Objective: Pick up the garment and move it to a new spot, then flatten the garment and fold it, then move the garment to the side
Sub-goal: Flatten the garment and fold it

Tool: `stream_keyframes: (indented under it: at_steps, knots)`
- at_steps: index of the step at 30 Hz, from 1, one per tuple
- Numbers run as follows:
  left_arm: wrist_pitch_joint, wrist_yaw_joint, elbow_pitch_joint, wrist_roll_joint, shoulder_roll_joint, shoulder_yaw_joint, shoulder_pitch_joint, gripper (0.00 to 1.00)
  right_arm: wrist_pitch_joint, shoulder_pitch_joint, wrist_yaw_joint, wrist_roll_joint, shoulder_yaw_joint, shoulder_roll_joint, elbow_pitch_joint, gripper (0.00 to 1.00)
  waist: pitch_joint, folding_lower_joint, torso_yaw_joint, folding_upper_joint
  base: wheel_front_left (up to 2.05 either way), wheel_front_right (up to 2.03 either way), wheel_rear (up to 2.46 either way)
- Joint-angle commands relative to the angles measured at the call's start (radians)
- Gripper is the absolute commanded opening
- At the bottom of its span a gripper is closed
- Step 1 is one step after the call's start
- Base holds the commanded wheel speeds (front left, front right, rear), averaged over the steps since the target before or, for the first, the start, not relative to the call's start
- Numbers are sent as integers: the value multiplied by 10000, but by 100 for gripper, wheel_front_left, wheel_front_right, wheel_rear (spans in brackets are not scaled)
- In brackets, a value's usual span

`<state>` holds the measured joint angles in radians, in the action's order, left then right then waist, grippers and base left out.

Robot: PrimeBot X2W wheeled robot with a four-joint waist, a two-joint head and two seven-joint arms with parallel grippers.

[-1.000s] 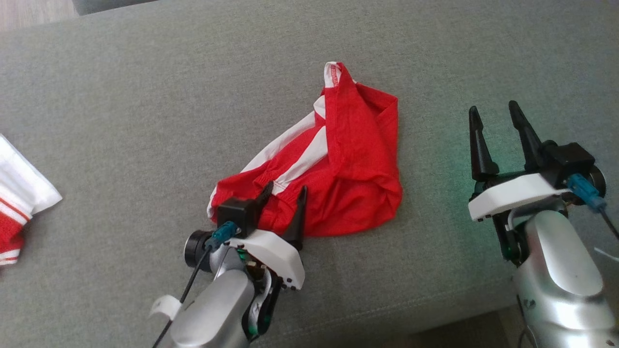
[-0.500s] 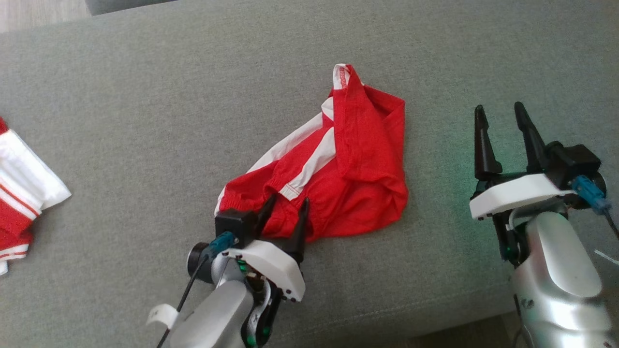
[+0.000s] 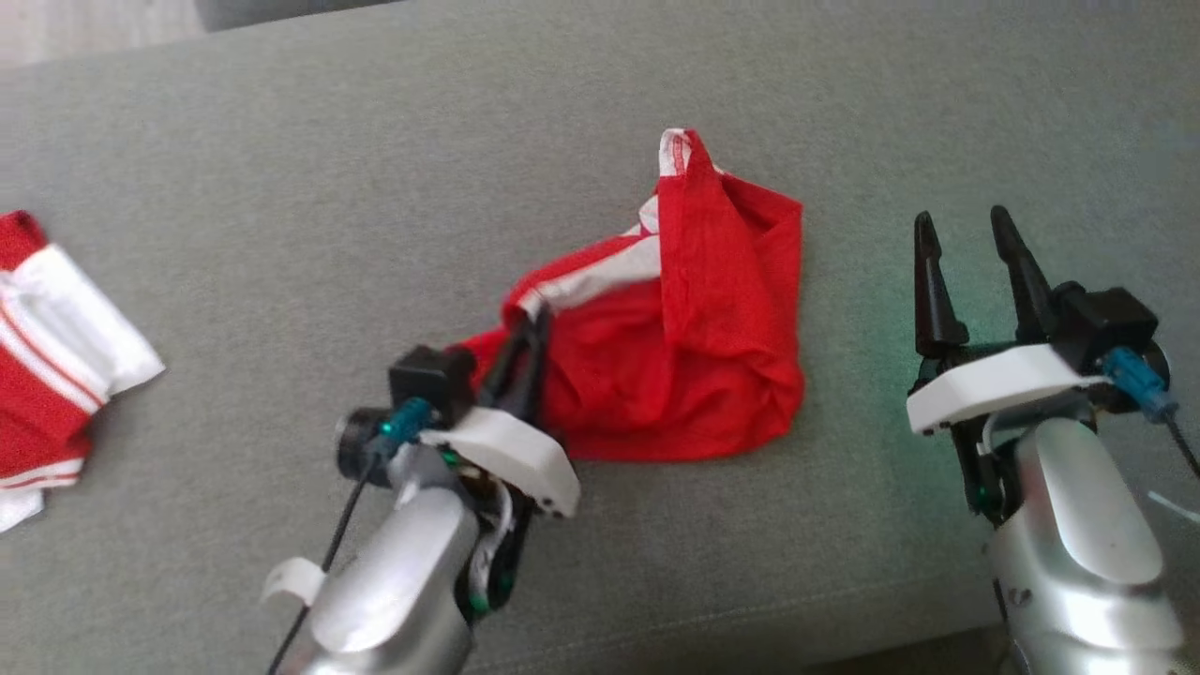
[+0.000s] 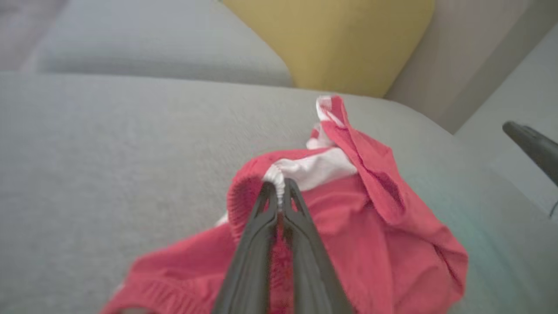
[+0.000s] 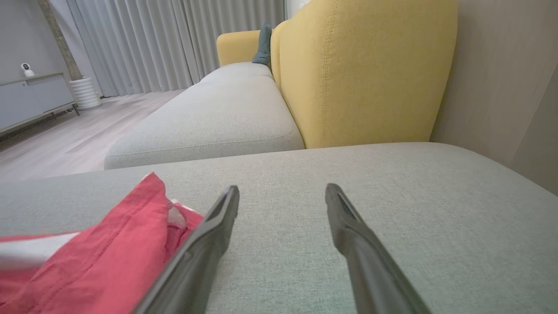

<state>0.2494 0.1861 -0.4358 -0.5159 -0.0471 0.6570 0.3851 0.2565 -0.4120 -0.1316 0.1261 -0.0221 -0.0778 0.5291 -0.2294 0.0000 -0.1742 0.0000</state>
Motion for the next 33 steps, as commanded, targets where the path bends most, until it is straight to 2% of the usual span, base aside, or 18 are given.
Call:
stream_keyframes:
  at_steps: [1, 7, 12, 13, 14, 15, 16, 17, 26, 33]
  knots:
    - [124, 124, 486, 384, -31, -607, 325, 0, 53, 106, 9, 59, -229, 47, -281, 100, 184, 0, 229, 0, 0, 0, 0]
    - [124, 34, 1014, 1457, -31, -1713, -135, 0, 53, 299, 9, 93, -452, 114, -265, 100, 728, 0, 745, 0, 0, 0, 0]
    - [124, -209, 763, 1715, -31, -2234, -1167, 0, 53, 416, 9, 264, -1205, 205, -59, 100, 999, 0, 986, 0, 0, 0, 0]
    - [124, -224, 682, 1656, -31, -2295, -1343, 9, 53, 415, 9, 294, -1378, 212, -13, 100, 1008, 0, 1033, 0, 0, 0, 0]
    - [124, -224, 682, 1656, -31, -2295, -1343, 9, 53, 415, 9, 294, -1378, 212, -13, 100, 1008, 0, 1033, 0, 0, 0, 0]
    - [124, -232, 584, 1609, -31, -2326, -1504, 42, 53, 404, 9, 325, -1549, 216, 31, 100, 1005, 0, 1089, 0, 0, 0, 0]
    - [124, -230, 505, 1572, -31, -2335, -1637, 95, 53, 383, 9, 356, -1722, 220, 57, 100, 992, 0, 1156, 0, 0, 0, 0]
    - [124, -230, 407, 1524, -31, -2313, -1757, 100, 53, 355, 9, 389, -1903, 223, 84, 100, 978, 0, 1230, 0, 0, 0, 0]
    - [124, -193, 300, 1178, -31, -1938, -1955, 100, 53, -453, 9, 613, -3747, 229, 976, 100, 698, 0, 1949, 0, 0, 0, 0]
    - [124, -154, 321, 1036, -31, -1680, -1880, 100, 53, -1113, 9, 880, -4350, 248, 2884, 100, 619, 0, 2342, 0, 0, 0, 0]
